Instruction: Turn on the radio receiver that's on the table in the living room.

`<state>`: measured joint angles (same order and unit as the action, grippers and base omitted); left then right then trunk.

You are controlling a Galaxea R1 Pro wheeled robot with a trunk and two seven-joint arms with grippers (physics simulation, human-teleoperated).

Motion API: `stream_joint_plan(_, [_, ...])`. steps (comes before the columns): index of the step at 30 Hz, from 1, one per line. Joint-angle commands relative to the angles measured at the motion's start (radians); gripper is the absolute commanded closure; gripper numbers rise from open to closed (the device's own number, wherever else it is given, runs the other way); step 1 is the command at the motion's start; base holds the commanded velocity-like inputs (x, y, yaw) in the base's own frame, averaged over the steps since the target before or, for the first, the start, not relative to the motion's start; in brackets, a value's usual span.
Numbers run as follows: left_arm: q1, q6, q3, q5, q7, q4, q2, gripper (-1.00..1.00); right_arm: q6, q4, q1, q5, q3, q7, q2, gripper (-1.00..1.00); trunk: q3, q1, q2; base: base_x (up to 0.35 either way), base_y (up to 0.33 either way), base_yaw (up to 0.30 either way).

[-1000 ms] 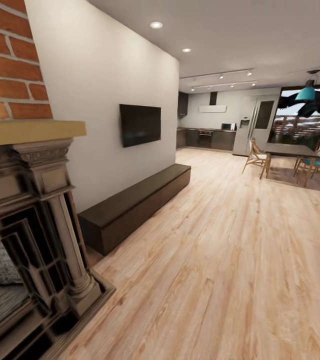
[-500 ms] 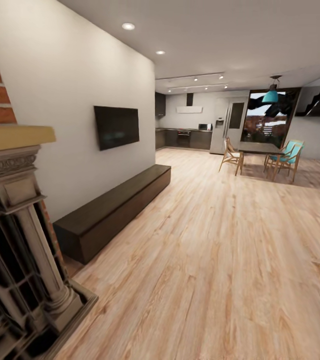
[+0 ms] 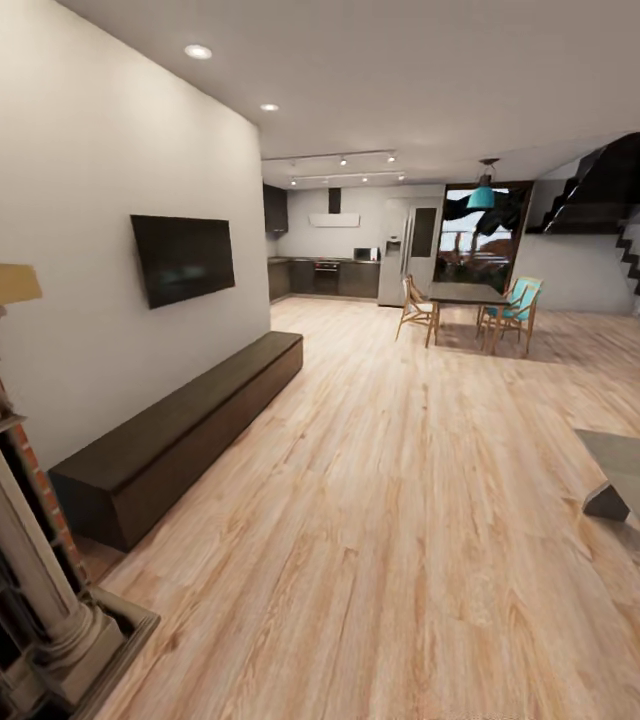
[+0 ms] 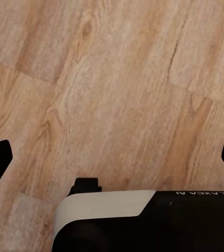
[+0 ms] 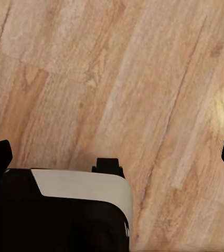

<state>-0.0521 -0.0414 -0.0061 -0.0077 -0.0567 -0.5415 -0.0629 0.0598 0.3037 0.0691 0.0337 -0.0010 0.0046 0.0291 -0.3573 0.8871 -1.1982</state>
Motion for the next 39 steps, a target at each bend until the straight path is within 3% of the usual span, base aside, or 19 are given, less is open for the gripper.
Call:
stream_joint_plan(1, [0.0,0.0,0.0,0.0,0.0,0.0,0.0,-1.0,0.0,0.0,0.0,0.0,0.0,0.0,0.0,-1.0,0.003,-0.004,0.007,0.0,0.0,-0.277])
stream_joint_plan(39, [0.0,0.0,0.0,0.0,0.0,0.0,0.0,-1.0,0.0,0.008,0.0,0.0,-0.001,-0.002,0.0,-1.0,0.132,-0.15,0.273,0.0,0.0,-0.272])
